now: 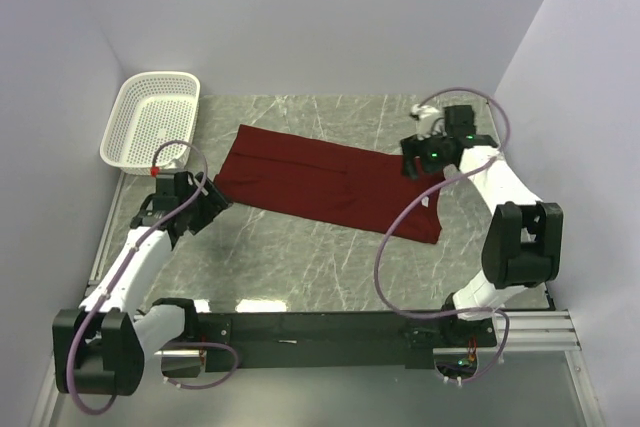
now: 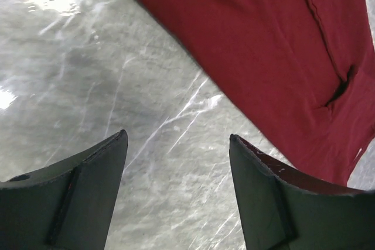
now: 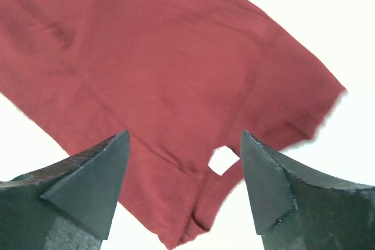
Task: Fold and stack the t-shirts
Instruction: Fold the tshirt
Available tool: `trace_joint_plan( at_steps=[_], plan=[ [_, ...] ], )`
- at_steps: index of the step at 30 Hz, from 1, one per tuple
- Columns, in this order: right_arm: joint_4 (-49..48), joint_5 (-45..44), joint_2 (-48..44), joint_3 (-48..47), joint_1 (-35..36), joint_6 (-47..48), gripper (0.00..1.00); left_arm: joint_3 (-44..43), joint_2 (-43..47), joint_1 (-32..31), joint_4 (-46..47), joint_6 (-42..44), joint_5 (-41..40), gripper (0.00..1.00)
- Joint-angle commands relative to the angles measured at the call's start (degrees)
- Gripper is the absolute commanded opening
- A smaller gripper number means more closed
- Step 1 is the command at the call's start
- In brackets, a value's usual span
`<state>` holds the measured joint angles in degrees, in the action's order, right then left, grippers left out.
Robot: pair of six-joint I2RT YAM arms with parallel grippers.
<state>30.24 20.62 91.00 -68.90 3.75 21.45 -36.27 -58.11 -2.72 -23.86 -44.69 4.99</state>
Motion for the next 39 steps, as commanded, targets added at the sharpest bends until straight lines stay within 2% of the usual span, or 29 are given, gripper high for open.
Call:
trace_joint_plan(
  at_steps=[1,4,6,8,9,13,17,21,23,25,26,27,29,33,39],
  plan=[
    [1.6,4.8,3.1,-1.0,-7.3,-6.7,0.79,0.1,-1.4,-0.3,10.0,-0.5,3.9,0.76],
    [3.3,10.0,4.7,-0.8,-10.9,-5.6,0.78,0.1,-2.9,-0.2,11.8,2.8,6.1,0.77],
    [6.4,15.8,3.9,0.1,-11.2,-3.1,0.77,-1.8,-5.6,-0.6,13.4,6.0,9.4,0.83],
    [8.2,20.1,3.0,0.9,-11.2,-0.4,0.77,-7.5,-9.1,-2.7,11.2,9.3,9.3,0.85],
    [9.8,23.8,1.8,1.0,-11.3,0.6,0.77,-9.8,-13.7,-3.7,10.2,10.7,8.1,0.84],
    [11.2,26.1,-0.8,1.1,-11.3,1.4,0.77,-21.3,-27.1,-8.3,6.9,17.5,6.8,0.77],
    [10.1,28.6,-1.9,4.1,-12.0,2.5,0.78,-35.1,-37.5,-12.8,6.2,27.1,4.4,0.76],
    [12.6,31.4,-1.5,3.7,-13.2,4.5,0.77,-47.5,-48.9,-13.5,4.4,35.0,3.4,0.66],
    [12.6,32.0,-2.1,4.1,-13.4,4.7,0.77,-54.6,-52.5,-12.8,1.4,35.9,0.0,0.68],
    [12.1,32.0,-2.9,4.6,-13.5,4.7,0.77,-59.8,-58.2,-10.7,-3.0,32.1,-0.8,0.72],
    [12.0,31.9,-3.1,4.7,-13.5,4.7,0.78,-63.3,-61.0,-8.2,-3.7,30.6,0.2,0.77],
    [11.9,32.0,-3.1,4.8,-13.7,4.8,0.78,-64.1,-61.9,-7.0,-3.7,29.1,0.6,0.99],
    [11.7,31.8,-3.1,5.0,-13.9,5.0,0.77,-64.8,-63.9,-4.8,-2.4,26.7,1.5,0.99],
    [11.2,31.1,-2.6,5.1,-14.4,4.7,0.77,-67.3,-67.5,-4.3,-2.9,26.1,-3.4,0.99],
    [9.7,29.6,-2.6,5.7,-14.6,3.9,0.78,-72.0,-71.3,-3.1,-4.4,26.6,-4.8,0.92]
  ],
)
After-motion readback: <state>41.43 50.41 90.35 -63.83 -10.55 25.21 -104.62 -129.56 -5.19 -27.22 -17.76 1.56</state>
